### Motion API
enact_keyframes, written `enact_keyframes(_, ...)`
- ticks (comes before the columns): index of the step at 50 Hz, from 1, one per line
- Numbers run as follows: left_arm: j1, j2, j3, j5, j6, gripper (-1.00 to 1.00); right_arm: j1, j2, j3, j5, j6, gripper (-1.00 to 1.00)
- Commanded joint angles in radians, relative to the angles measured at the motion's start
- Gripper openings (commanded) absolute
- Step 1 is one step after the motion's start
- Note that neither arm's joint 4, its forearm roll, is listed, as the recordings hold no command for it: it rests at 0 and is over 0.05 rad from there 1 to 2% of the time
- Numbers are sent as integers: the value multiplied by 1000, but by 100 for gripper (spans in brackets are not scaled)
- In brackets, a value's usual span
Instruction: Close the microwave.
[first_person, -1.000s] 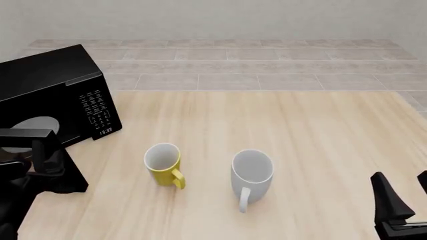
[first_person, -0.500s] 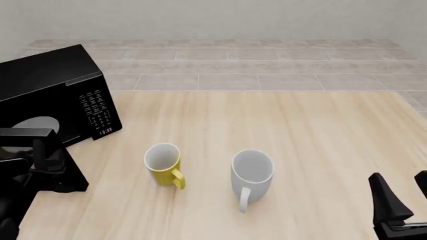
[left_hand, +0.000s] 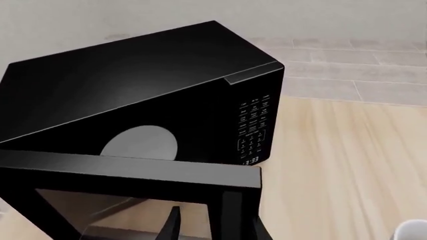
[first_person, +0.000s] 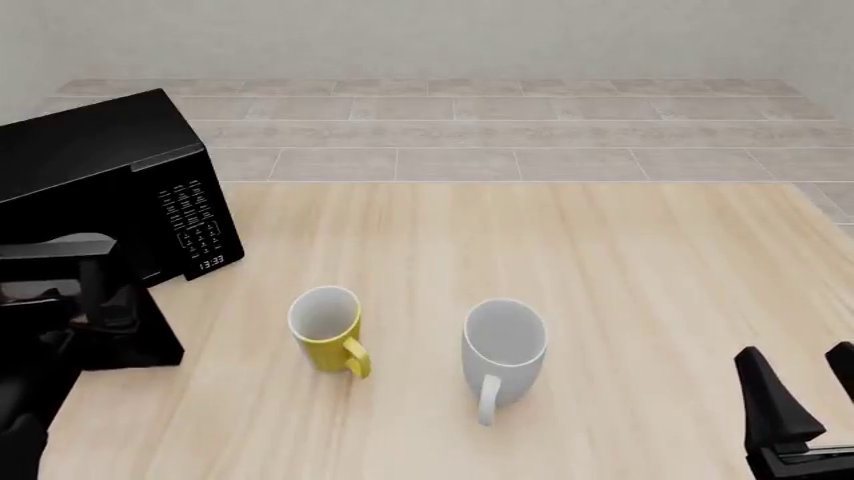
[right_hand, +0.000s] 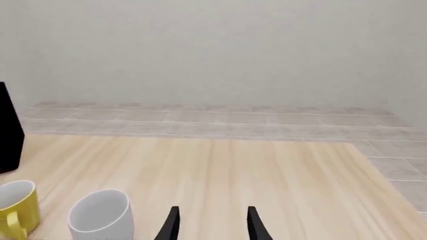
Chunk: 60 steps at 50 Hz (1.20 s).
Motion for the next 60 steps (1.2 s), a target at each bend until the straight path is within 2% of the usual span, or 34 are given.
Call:
enact_keyframes(1,-14,66,-75,31,30,100,12,-1,0,4,-2,100)
enact_keyframes(7,-15,60,-92,50,31,100,7,-2,0,2,-1,100)
enact_keyframes(12,-18,106,-102,24,52,100,7,-2,0,3,-2,100)
enact_keyframes(39,-10,132,-179,89,29,100,16,-1,0,-1,1,100)
enact_keyframes(60,2,186,-221,85,7,100,16,-2,0,-5,1,100)
